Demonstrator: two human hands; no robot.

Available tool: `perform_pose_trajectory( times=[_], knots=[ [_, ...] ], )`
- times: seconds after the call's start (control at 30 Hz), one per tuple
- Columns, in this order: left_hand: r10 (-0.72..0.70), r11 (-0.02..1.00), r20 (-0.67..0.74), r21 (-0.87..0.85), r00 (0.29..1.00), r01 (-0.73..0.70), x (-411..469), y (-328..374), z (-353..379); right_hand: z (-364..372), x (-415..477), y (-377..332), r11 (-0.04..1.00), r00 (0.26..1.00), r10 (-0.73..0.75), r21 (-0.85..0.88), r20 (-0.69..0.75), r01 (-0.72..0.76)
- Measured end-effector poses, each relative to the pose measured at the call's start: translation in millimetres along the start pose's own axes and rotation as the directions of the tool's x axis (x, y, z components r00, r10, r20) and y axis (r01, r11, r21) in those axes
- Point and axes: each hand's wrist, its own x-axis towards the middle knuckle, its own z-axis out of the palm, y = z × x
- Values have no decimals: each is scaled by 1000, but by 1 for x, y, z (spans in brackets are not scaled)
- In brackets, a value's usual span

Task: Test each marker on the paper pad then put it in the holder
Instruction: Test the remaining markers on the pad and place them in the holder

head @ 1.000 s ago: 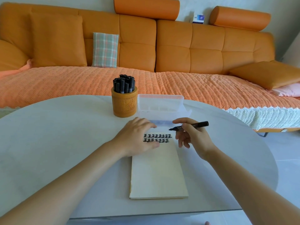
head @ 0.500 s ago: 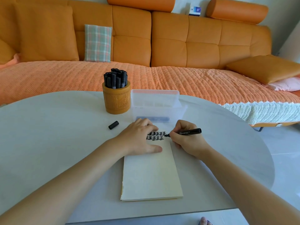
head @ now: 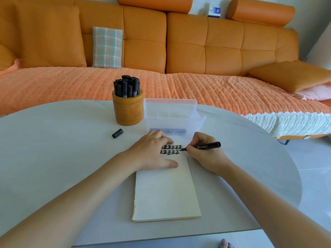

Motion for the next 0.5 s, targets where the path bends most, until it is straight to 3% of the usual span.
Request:
perform_pose_trajectory(
  times=[0.5],
  knots=[
    [-19, 1000, 3, -6, 1000, 19, 0, 0, 0, 0, 0, -2, 1000, 999, -12, 26, 36, 11]
  ],
)
